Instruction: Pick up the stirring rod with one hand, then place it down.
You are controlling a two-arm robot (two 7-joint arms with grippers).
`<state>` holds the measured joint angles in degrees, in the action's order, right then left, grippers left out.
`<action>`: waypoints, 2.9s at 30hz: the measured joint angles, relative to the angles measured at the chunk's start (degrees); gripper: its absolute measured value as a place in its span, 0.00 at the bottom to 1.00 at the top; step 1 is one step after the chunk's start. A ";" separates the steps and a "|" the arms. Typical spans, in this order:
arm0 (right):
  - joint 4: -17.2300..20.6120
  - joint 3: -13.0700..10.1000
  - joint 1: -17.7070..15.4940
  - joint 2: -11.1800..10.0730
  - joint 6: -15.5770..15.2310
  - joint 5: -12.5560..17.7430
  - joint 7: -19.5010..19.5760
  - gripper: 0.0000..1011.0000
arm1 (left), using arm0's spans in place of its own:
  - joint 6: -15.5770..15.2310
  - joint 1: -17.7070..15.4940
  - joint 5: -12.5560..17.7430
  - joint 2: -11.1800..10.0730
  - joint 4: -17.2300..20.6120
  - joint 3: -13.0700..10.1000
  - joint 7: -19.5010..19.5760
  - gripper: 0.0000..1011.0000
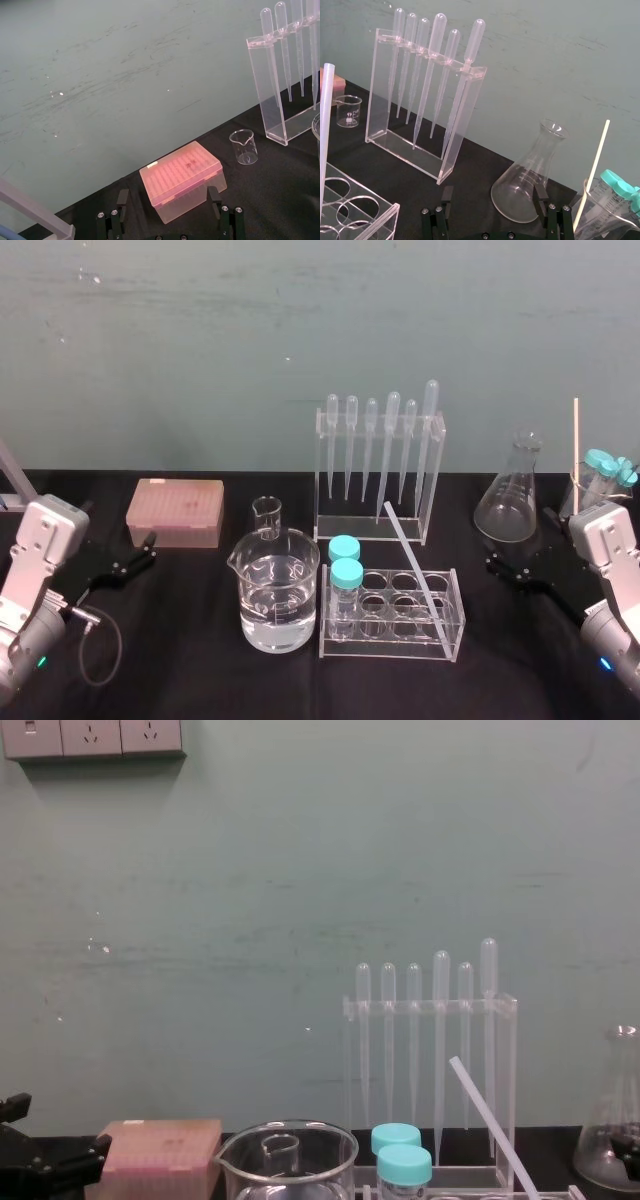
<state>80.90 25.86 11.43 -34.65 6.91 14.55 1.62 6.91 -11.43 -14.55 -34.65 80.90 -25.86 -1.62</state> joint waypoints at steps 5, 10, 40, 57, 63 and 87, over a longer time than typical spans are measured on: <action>0.00 0.00 0.00 0.00 0.00 0.00 0.00 0.99 | 0.00 0.00 0.00 0.00 0.00 0.00 0.00 0.99; 0.00 0.00 0.00 0.00 0.00 0.00 0.00 0.99 | 0.00 0.00 0.00 0.00 0.00 0.00 0.00 0.99; 0.00 0.00 0.00 0.00 0.00 0.00 0.00 0.99 | 0.00 0.00 0.00 0.00 0.00 0.00 0.00 0.99; 0.00 0.00 0.00 0.00 0.00 -0.01 0.00 0.99 | 0.00 0.00 0.00 0.00 0.00 0.00 0.00 0.99; 0.25 -1.14 -0.44 0.24 0.24 -0.26 0.91 0.99 | 0.00 0.00 0.00 0.00 0.00 0.00 0.00 0.99; 0.20 0.23 6.26 3.54 7.55 13.46 -21.50 0.99 | 0.00 0.00 0.00 0.00 0.00 0.00 0.00 0.99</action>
<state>81.10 26.09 17.70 -31.10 14.45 28.02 -19.88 6.90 -11.43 -14.55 -34.65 80.90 -25.86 -1.62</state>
